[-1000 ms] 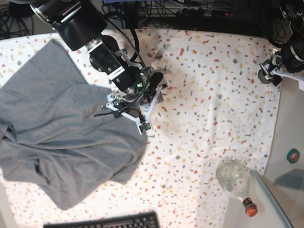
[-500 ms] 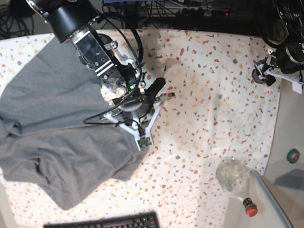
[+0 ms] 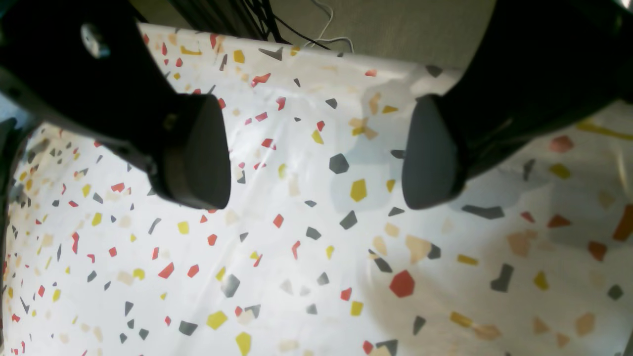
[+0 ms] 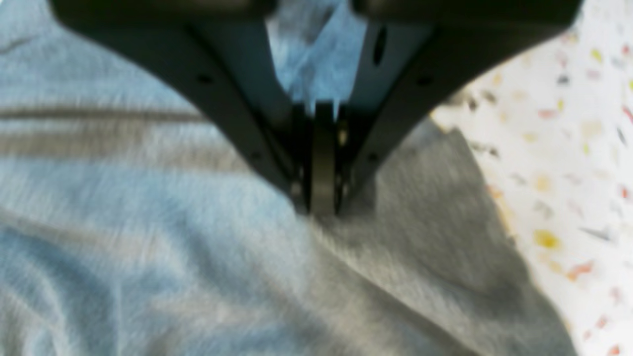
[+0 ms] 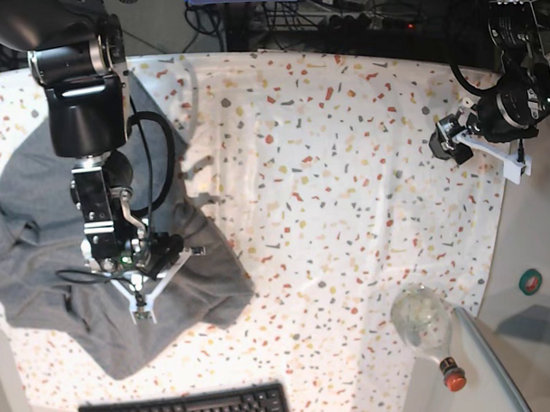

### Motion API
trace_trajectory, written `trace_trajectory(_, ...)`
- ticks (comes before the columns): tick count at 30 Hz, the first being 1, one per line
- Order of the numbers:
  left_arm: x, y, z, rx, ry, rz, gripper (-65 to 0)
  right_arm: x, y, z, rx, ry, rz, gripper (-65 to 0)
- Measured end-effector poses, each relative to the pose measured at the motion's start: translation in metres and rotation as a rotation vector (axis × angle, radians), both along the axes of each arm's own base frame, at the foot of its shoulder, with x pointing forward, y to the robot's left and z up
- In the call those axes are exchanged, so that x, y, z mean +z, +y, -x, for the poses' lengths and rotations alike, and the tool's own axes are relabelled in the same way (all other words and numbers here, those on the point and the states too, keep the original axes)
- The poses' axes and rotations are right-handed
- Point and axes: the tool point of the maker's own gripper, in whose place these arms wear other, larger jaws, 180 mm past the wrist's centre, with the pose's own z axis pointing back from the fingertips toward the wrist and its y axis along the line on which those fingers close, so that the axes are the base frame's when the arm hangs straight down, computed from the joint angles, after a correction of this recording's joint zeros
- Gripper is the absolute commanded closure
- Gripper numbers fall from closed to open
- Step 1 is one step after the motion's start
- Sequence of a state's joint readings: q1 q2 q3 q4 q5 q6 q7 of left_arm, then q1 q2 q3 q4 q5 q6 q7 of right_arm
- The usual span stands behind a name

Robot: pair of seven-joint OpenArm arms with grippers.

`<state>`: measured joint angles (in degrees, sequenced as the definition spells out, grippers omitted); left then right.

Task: Layout the t-shirt on the table in an organized manner, then fold the t-shirt properly
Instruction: 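Grasp the shirt edge with the right gripper and pull it toward its arm, then release the shirt and move the right gripper over the bare cloth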

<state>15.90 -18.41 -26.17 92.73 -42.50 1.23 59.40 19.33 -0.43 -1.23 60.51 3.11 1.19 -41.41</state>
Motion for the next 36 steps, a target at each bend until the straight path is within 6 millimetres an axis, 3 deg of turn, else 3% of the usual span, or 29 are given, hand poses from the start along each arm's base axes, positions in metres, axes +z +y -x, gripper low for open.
trace_trajectory(2,0.000,0.000,0.000,0.001,0.000,0.001,-51.7,0.005,-0.013,-0.001,-0.012,-0.016,0.022,0.0)
trace_trajectory(6,0.001,0.002,0.000,0.007,-0.003,-0.002,-51.7,0.043,-0.030,-0.004,-0.016,-0.103,0.058,0.0)
trace_trajectory(10,-0.001,0.009,0.003,0.004,0.016,-0.046,-51.7,0.085,-0.019,0.000,0.003,-0.182,0.038,0.0)
trace_trajectory(12,-0.004,0.015,0.006,-0.003,0.037,-0.092,-51.7,0.092,-0.018,-0.001,0.004,-0.203,0.032,0.0)
trace_trajectory(15,-0.004,0.014,0.005,0.004,0.034,-0.098,-51.7,0.082,-0.044,-0.002,-0.043,-0.167,0.041,0.0)
trace_trajectory(19,-0.006,0.010,0.006,0.004,0.034,-0.084,-51.7,0.069,-0.116,-0.001,-0.240,-0.161,0.060,0.0)
trace_trajectory(22,-0.006,0.011,0.006,0.003,0.037,-0.088,-51.7,0.054,-0.151,0.005,-0.327,-0.152,0.066,0.0)
trace_trajectory(25,-0.006,0.009,0.005,-0.001,0.036,-0.085,-51.7,0.027,-0.158,0.017,-0.343,-0.085,0.063,0.0)
trace_trajectory(28,-0.007,0.008,0.005,-0.002,0.036,-0.081,-51.7,0.004,-0.149,0.030,-0.321,-0.004,0.060,0.0)
trace_trajectory(29,-0.007,0.008,0.005,-0.002,0.036,-0.082,-51.7,0.003,-0.145,0.031,-0.313,0.004,0.056,-3.8)
trace_trajectory(31,-0.006,0.008,0.005,-0.002,0.035,-0.082,-51.7,0.001,-0.138,0.033,-0.293,0.035,0.056,-18.3)
trace_trajectory(33,-0.006,0.008,0.005,-0.002,0.035,-0.083,-51.7,0.013,-0.131,0.030,-0.254,0.001,0.081,-31.4)
trace_trajectory(36,-0.006,0.008,0.005,0.000,0.033,-0.081,-51.7,0.047,-0.107,0.026,-0.133,-0.141,0.137,-37.1)
